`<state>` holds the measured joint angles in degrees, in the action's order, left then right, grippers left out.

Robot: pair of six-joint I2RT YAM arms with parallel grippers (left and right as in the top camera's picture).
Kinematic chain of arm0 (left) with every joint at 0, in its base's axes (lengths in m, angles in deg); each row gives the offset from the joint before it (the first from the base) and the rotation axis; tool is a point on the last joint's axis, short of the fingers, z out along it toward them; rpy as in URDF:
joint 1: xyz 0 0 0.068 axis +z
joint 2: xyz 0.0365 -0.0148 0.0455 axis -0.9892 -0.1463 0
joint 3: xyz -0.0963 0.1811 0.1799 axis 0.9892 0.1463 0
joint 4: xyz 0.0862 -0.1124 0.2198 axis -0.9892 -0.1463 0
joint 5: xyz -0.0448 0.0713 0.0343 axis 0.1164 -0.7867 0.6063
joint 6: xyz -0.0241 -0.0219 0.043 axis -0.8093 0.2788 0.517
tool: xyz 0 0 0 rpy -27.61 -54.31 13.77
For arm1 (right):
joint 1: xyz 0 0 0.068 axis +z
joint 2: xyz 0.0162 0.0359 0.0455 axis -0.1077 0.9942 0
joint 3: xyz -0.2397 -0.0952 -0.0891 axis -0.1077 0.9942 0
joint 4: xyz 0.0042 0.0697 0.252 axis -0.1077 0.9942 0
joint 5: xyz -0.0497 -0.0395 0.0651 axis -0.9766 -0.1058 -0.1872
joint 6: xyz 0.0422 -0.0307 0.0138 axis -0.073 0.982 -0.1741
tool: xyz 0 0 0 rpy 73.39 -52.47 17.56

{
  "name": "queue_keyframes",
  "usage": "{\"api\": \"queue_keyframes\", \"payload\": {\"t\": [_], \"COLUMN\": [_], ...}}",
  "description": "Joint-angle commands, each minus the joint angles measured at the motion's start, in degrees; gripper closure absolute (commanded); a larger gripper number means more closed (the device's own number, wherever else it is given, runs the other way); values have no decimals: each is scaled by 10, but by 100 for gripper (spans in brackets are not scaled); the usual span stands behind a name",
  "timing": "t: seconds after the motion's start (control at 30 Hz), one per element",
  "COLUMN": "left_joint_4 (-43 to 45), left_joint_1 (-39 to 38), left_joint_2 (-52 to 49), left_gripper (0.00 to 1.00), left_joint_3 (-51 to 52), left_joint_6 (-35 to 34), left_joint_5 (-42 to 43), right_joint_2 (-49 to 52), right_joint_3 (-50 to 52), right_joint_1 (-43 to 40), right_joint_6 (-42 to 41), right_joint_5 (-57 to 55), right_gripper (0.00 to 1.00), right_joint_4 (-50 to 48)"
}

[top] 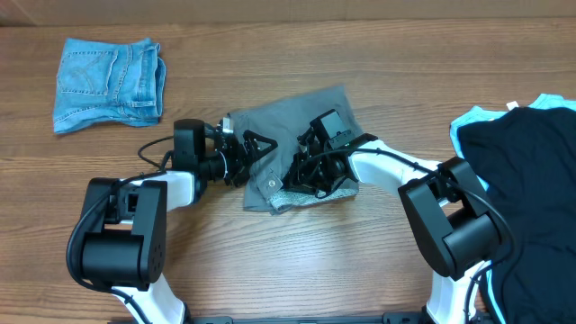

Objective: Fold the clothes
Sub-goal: 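Carry the shorts with the left gripper toward the denim at top left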

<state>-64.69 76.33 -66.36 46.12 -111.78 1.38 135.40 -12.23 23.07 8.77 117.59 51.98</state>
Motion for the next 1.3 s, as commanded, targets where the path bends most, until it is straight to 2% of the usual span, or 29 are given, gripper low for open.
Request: {"api": "queue_keyframes", "payload": {"t": [0.0,0.17,0.27,0.4,0.47,0.53,0.63,0.7,0.8,0.93,1.13,1.27], "left_joint_4": [-99,-173,-179,-174,-167,-157,-151,-151,-152,-165,-254,-282], "left_joint_1": [-8,-16,-26,-35,-41,-47,-54,-54,-49,-21,63,100], "left_joint_2": [-64,-66,-66,-66,-66,-66,-66,-66,-65,-60,-26,-1], "left_gripper": [0,10,22,30,41,44,67,74,96,96,96,96], "left_joint_3": [14,-33,-39,-40,-40,-40,-40,-40,-40,-46,-110,-157], "left_joint_6": [120,189,184,165,165,165,165,165,176,200,234,226], "left_joint_5": [-84,-99,-124,-151,-153,-154,-155,-154,-133,-78,38,107], "right_joint_2": [16,16,16,16,16,16,16,16,10,-28,-156,-229], "right_joint_3": [10,10,10,10,10,10,10,10,6,-5,-26,-35], "right_joint_1": [13,13,13,13,13,13,13,13,13,2,-33,-57], "right_joint_6": [0,3,9,9,9,9,9,11,42,92,119,128], "right_joint_5": [-39,-39,-39,-39,-39,-39,-39,-38,-34,-52,-181,-199], "right_gripper": [85,85,85,85,85,85,85,85,87,92,92,91], "right_joint_4": [19,19,19,21,21,21,24,30,57,120,240,269]}}
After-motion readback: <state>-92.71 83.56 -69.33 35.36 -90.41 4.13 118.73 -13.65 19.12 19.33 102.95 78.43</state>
